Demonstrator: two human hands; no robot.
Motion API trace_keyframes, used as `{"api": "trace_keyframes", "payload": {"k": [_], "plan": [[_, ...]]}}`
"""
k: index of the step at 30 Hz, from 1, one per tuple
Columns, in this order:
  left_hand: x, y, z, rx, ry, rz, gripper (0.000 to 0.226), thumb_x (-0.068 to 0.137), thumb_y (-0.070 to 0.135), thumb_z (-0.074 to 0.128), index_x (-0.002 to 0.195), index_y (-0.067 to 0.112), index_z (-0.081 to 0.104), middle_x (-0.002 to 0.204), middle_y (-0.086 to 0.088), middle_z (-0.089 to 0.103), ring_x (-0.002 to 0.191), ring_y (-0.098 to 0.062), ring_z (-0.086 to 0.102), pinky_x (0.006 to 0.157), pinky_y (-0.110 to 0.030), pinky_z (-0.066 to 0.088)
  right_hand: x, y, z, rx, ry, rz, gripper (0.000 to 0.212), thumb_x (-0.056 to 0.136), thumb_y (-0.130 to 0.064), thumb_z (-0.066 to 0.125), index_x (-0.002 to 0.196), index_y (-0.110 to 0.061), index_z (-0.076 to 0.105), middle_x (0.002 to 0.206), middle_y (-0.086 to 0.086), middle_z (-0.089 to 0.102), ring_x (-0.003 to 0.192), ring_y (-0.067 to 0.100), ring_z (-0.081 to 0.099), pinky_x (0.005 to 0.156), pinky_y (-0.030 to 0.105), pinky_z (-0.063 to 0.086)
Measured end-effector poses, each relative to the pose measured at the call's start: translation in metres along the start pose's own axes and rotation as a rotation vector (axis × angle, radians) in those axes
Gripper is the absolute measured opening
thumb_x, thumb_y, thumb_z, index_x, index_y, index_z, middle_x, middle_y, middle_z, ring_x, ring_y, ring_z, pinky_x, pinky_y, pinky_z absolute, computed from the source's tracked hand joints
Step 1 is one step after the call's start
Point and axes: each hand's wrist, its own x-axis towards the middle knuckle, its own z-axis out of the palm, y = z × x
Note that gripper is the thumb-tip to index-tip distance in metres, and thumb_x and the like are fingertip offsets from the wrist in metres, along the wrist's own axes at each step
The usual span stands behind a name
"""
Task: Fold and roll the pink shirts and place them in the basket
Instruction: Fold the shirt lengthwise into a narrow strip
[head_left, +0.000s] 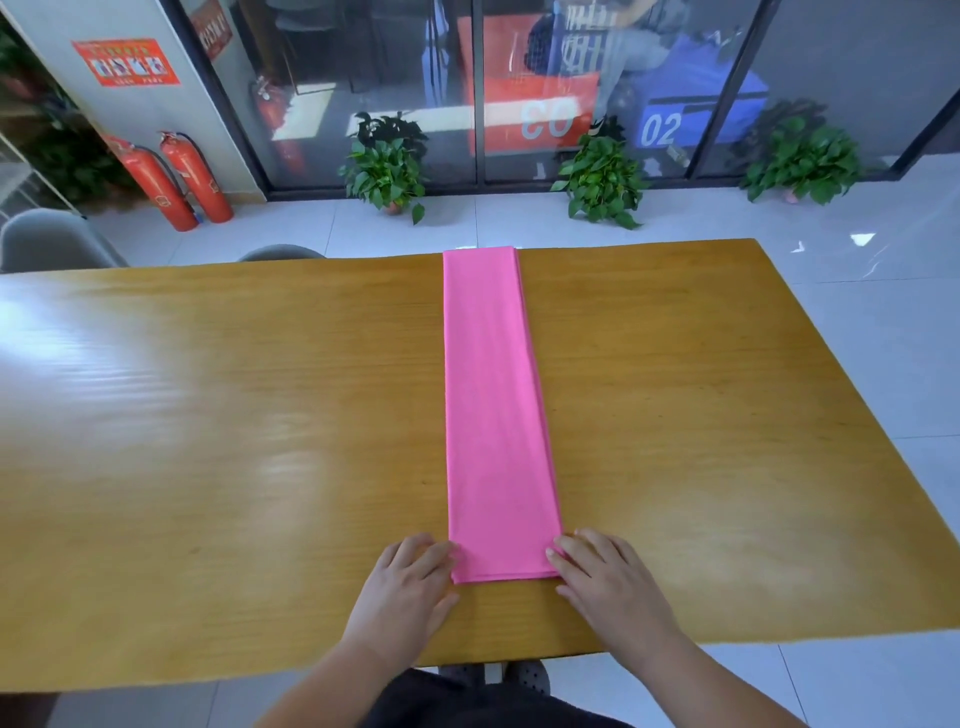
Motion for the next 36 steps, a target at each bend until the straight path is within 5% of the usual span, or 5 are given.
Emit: {"api": "trace_keyframes", "payload": {"k": [11, 16, 23, 33, 36], "plan": [[0.018, 0.030, -0.023, -0.095, -0.027, -0.203, 0.041, 0.094, 0.064, 0.059, 0.127, 0.039, 0.059, 0.129, 0.023, 0.059, 0.123, -0.011, 0.051, 0.105, -0.032, 0.045, 0.027, 0.001, -0.002, 0.018, 0.113, 0.037, 0.042, 0.056, -0.003, 0.091, 0.086, -0.025, 0.072, 0.080, -0.010, 0.062, 0.070, 0.017, 0.056, 0.053, 0.031, 0.046], [0.029, 0.024, -0.017, -0.066, 0.005, -0.221, 0.033, 0.091, 0.051, 0.073, 0.120, 0.039, 0.063, 0.112, 0.021, 0.066, 0.107, -0.013, 0.056, 0.091, -0.031, 0.050, 0.037, 0.011, -0.007, 0.310, 0.145, 0.232, 0.018, 0.103, -0.040, 0.062, 0.117, -0.037, 0.073, 0.101, -0.026, 0.068, 0.097, 0.005, 0.054, 0.067, 0.021, 0.042], [0.036, 0.017, -0.006, -0.256, 0.114, -0.347, 0.015, 0.104, 0.040, 0.064, 0.112, 0.034, 0.075, 0.101, 0.021, 0.071, 0.098, -0.010, 0.058, 0.085, -0.029, 0.044, 0.028, 0.018, 0.004, 0.234, 0.156, 0.185, 0.040, 0.095, -0.065, 0.063, 0.124, -0.039, 0.071, 0.103, -0.027, 0.066, 0.094, 0.009, 0.050, 0.076, 0.028, 0.046], [0.054, 0.012, -0.018, -0.451, 0.005, -0.548, 0.021, 0.103, 0.050, 0.059, 0.112, 0.037, 0.074, 0.096, 0.022, 0.068, 0.104, -0.010, 0.056, 0.096, -0.036, 0.045, 0.049, 0.007, -0.011, 0.519, 0.138, 0.455, 0.019, 0.096, -0.051, 0.069, 0.114, -0.048, 0.067, 0.087, -0.025, 0.063, 0.094, 0.000, 0.053, 0.069, 0.025, 0.050], [0.063, 0.016, -0.019, -0.378, 0.040, -0.568, 0.015, 0.094, 0.041, 0.072, 0.108, 0.039, 0.067, 0.102, 0.020, 0.057, 0.104, -0.013, 0.055, 0.091, -0.035, 0.046, 0.058, 0.002, -0.009, 0.304, 0.173, 0.438, 0.025, 0.091, -0.043, 0.074, 0.113, -0.040, 0.063, 0.099, -0.019, 0.053, 0.097, 0.012, 0.051, 0.073, 0.031, 0.051]]}}
